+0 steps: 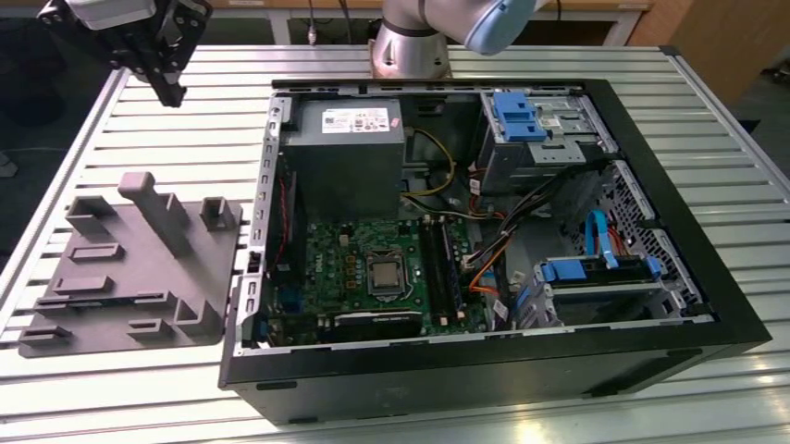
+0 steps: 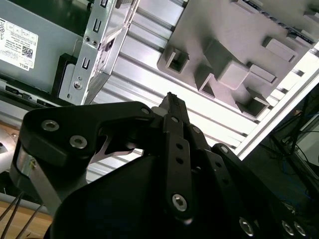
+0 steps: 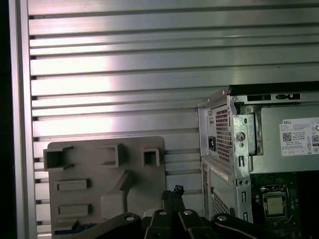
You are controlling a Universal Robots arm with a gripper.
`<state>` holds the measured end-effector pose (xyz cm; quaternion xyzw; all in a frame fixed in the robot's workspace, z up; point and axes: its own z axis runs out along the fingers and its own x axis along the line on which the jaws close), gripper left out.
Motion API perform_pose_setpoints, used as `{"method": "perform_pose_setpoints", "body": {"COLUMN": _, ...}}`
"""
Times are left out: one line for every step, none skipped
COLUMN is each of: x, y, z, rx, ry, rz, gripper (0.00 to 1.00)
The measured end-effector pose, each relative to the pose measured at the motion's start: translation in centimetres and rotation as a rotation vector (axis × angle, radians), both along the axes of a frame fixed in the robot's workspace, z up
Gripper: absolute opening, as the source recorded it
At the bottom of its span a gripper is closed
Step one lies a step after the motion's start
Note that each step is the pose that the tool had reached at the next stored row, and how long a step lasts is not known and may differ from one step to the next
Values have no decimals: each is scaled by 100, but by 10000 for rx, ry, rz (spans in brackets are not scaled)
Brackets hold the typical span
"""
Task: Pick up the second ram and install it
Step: 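Reach for the second ram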
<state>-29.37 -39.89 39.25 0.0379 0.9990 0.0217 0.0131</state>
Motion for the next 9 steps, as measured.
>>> {"method": "perform_pose_setpoints", "body": {"x": -6, "y": 0, "z": 0, "rx": 0, "ry": 0, "rz": 0, "gripper": 11}}
{"method": "perform_pose_setpoints", "body": {"x": -13, "y": 0, "z": 0, "rx": 0, "ry": 0, "rz": 1, "gripper": 11}}
{"method": "perform_pose_setpoints", "body": {"x": -21, "y": 0, "z": 0, "rx": 0, "ry": 0, "rz": 0, "gripper": 11}}
{"method": "perform_pose_setpoints", "body": {"x": -28, "y": 0, "z": 0, "rx": 0, "ry": 0, "rz": 0, "gripper": 11}}
{"method": "perform_pose_setpoints", "body": {"x": -33, "y": 0, "z": 0, "rx": 0, "ry": 1, "rz": 0, "gripper": 11}}
{"method": "perform_pose_setpoints", "body": {"x": -37, "y": 0, "z": 0, "rx": 0, "ry": 1, "rz": 0, "gripper": 11}}
{"method": "perform_pose_setpoints", "body": {"x": -41, "y": 0, "z": 0, "rx": 0, "ry": 0, "rz": 1, "gripper": 11}}
{"method": "perform_pose_setpoints", "body": {"x": -45, "y": 0, "z": 0, "rx": 0, "ry": 1, "rz": 1, "gripper": 11}}
{"method": "perform_pose_setpoints", "body": {"x": -50, "y": 0, "z": 0, "rx": -1, "ry": 0, "rz": 0, "gripper": 11}}
